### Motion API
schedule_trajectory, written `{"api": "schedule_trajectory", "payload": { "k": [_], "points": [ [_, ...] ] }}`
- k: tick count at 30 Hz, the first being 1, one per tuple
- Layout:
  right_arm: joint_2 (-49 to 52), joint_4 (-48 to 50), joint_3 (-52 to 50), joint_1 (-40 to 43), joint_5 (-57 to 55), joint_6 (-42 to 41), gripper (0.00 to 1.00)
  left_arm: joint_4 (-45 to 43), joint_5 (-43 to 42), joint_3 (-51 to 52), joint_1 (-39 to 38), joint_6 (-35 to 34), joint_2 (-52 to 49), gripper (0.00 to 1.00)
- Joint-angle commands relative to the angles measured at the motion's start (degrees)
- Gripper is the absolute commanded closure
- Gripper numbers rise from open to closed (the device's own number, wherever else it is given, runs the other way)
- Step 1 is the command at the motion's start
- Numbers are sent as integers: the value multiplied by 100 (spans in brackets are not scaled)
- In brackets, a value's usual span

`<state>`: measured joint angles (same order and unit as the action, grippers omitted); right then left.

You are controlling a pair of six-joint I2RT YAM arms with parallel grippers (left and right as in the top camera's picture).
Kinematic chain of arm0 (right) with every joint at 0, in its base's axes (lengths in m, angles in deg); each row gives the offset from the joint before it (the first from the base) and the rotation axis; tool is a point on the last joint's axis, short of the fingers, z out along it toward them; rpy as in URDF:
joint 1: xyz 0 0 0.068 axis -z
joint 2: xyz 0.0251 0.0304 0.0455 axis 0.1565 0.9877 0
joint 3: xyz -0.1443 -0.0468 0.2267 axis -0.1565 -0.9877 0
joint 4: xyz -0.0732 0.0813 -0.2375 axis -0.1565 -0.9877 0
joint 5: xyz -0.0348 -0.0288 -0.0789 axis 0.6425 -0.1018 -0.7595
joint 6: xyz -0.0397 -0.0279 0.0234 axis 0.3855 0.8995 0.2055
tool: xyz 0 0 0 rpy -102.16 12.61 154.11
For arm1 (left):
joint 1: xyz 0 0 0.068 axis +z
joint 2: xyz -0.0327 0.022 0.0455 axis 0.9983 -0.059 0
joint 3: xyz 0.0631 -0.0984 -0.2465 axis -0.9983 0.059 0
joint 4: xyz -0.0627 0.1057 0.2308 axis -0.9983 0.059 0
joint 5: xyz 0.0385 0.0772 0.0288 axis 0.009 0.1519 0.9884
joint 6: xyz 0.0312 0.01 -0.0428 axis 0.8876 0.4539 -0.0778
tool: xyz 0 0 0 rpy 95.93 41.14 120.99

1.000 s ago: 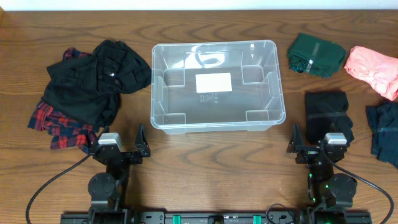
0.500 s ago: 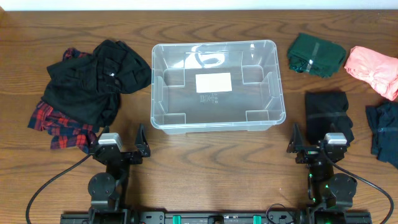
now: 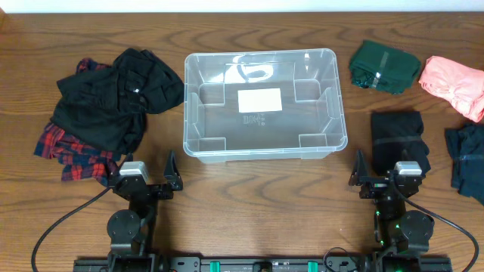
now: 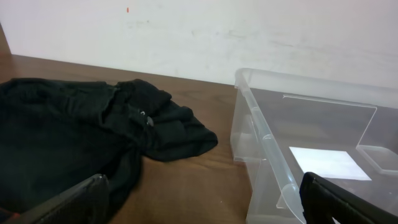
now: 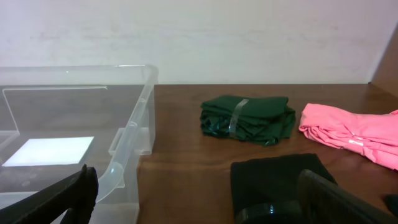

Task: Pack container

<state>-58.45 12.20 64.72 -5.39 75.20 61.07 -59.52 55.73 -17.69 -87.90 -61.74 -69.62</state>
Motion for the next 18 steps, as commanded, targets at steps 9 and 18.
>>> {"api": "schedule_trajectory", "payload": {
  "k": [9,18],
  "points": [
    [-44,-26,-13,-70,-37,63,1,31,-210,85,31,-317,26,2],
    [-44,-26,-13,-70,-37,63,1,138,160,-433,31,-968,-562,2]
  ]
}}
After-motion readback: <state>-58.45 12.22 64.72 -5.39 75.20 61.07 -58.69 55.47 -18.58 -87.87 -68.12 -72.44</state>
